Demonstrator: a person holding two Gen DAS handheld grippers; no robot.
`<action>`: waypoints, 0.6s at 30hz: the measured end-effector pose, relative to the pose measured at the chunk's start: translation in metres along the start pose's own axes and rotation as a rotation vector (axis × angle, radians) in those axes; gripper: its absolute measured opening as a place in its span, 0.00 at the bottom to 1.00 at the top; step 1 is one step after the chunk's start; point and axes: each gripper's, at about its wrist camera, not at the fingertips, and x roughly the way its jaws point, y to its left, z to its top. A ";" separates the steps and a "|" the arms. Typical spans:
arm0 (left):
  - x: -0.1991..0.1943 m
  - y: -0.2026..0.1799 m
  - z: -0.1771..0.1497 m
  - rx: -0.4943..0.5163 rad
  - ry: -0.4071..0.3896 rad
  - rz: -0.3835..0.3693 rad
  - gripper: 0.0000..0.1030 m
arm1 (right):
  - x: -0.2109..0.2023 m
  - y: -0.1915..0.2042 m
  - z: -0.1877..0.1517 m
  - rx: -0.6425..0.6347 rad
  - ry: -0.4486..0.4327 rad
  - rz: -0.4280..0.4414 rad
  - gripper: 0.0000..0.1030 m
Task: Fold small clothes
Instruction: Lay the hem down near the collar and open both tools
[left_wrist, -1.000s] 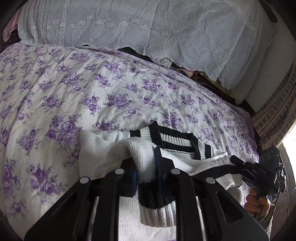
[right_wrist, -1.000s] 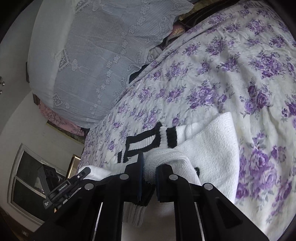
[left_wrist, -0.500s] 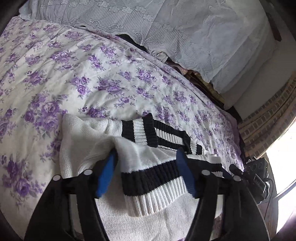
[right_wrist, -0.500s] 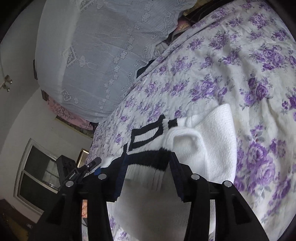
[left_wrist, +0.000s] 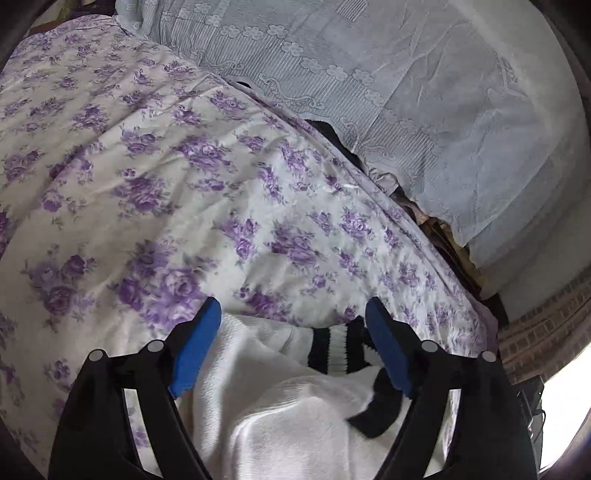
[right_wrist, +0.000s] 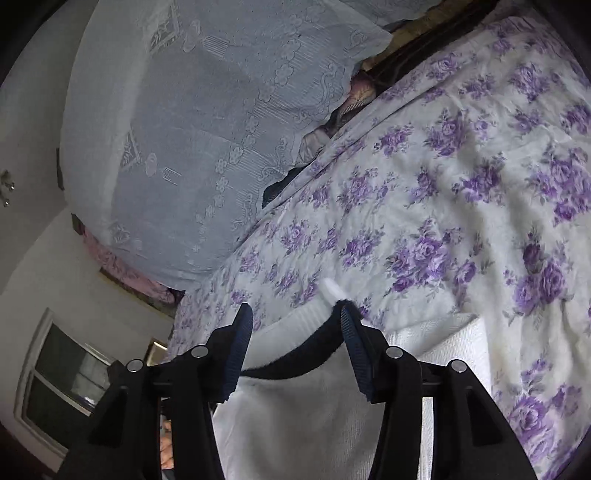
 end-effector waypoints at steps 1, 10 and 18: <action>0.000 0.001 -0.004 0.012 0.013 -0.002 0.75 | -0.001 -0.001 -0.005 -0.010 0.010 -0.010 0.49; 0.014 -0.103 -0.048 0.496 0.048 0.009 0.82 | 0.019 0.045 -0.022 -0.187 0.072 -0.047 0.46; 0.074 -0.025 -0.017 0.189 0.147 0.246 0.90 | 0.031 -0.038 0.001 0.030 0.022 -0.230 0.43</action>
